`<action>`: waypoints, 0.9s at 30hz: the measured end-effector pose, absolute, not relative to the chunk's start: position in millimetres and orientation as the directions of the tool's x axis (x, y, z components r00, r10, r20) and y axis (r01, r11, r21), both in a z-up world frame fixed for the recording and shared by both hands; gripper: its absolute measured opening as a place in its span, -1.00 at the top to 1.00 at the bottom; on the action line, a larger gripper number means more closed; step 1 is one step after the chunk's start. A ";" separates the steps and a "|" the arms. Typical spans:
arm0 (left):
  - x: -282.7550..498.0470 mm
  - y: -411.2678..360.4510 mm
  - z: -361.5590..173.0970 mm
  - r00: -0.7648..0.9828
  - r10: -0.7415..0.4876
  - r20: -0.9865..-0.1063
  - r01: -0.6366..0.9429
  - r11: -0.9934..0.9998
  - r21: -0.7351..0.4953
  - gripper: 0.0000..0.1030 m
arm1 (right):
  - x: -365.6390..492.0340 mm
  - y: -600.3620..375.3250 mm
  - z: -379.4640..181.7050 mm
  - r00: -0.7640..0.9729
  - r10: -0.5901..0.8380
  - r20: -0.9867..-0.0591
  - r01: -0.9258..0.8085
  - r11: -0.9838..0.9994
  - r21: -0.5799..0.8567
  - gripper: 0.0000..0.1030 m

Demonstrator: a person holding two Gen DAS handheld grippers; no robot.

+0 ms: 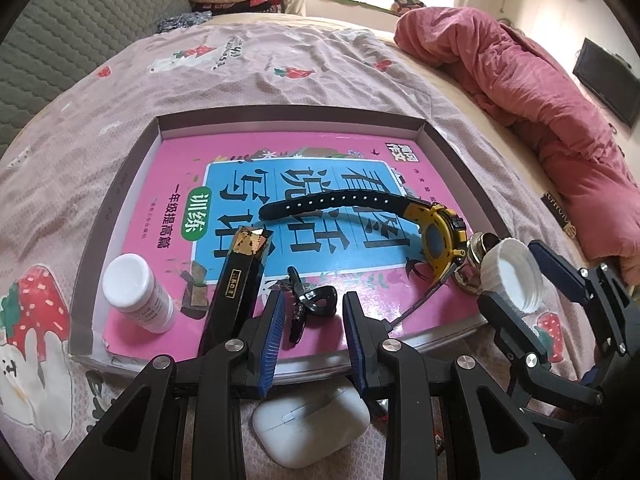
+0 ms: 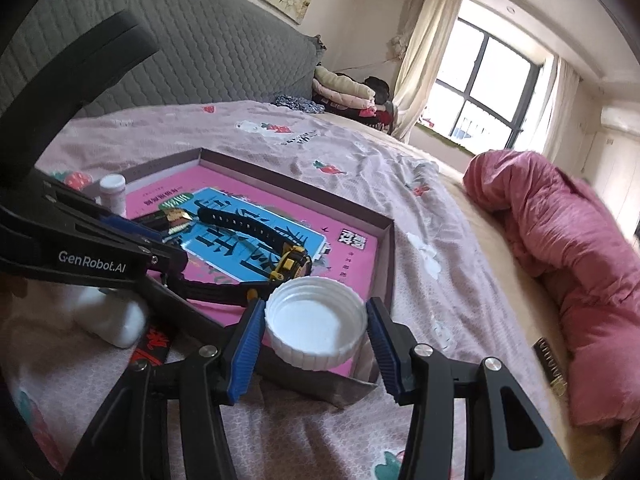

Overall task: Organize rigid objects
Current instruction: 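Lower the black keys onto the book in the box and open the left gripper, then lower the white bottle cap into the box beside the watch and open the right gripper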

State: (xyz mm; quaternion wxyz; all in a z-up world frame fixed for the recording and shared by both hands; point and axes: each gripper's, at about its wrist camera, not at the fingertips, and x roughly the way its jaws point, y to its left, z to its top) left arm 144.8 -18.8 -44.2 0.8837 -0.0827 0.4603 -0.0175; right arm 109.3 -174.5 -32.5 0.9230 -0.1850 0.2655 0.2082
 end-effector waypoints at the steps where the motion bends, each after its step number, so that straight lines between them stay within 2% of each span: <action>1: 144.0 -17.9 -43.4 0.577 -0.109 -0.810 -0.046 0.985 -0.165 0.42 | 109.1 -177.0 -32.0 0.767 0.295 -0.569 -0.485 0.848 -0.215 -0.09; 6: 139.1 -15.5 -37.0 0.584 -0.119 -0.803 -0.042 0.983 -0.176 0.42 | 116.9 -184.0 -33.4 0.743 0.328 -0.583 -0.486 0.864 -0.134 -0.17; 19: 120.1 -8.8 -22.9 0.591 -0.123 -0.797 -0.038 0.983 -0.180 0.42 | 132.9 -202.1 -35.6 0.722 0.375 -0.582 -0.458 0.889 0.005 -0.18; 23: 117.7 -5.0 -22.4 0.586 -0.123 -0.801 -0.047 0.982 -0.185 0.42 | 140.6 -211.9 -35.7 0.694 0.438 -0.572 -0.466 0.878 0.108 -0.18; 27: 117.1 -3.5 -20.8 0.587 -0.120 -0.801 -0.050 0.982 -0.183 0.42 | 143.5 -215.6 -34.3 0.688 0.457 -0.563 -0.461 0.875 0.146 -0.18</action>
